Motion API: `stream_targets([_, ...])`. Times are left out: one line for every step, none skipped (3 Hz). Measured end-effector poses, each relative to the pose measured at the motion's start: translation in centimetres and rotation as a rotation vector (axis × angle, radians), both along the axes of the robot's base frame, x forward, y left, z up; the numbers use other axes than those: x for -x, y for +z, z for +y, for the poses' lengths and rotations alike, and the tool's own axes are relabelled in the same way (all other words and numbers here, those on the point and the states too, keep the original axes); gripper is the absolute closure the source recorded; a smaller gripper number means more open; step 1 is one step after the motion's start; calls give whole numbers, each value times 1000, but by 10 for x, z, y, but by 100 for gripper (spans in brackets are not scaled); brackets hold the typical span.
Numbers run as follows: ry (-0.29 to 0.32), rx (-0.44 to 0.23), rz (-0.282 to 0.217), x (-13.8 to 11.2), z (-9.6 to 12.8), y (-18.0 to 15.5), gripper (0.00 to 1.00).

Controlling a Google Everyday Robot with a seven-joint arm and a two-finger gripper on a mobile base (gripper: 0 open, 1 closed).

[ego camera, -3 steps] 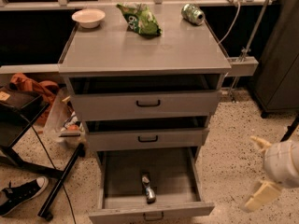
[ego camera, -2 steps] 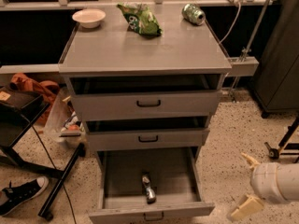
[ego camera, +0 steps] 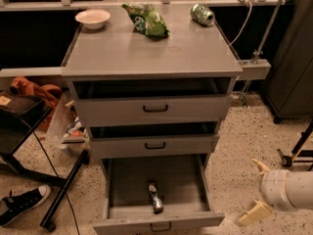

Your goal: Close bottom drawer

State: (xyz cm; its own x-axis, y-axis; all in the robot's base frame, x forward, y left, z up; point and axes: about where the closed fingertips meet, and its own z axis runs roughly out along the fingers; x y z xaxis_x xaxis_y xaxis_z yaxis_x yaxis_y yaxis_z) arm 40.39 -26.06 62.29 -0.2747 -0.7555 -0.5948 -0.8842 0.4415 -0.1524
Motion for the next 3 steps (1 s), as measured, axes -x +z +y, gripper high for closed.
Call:
stream_targets([3, 25, 41, -7, -2, -45, 0])
stream_targets([-19, 42, 105, -5, -11, -123, 0])
stream_targets([-65, 58, 157, -1, -21, -199, 0])
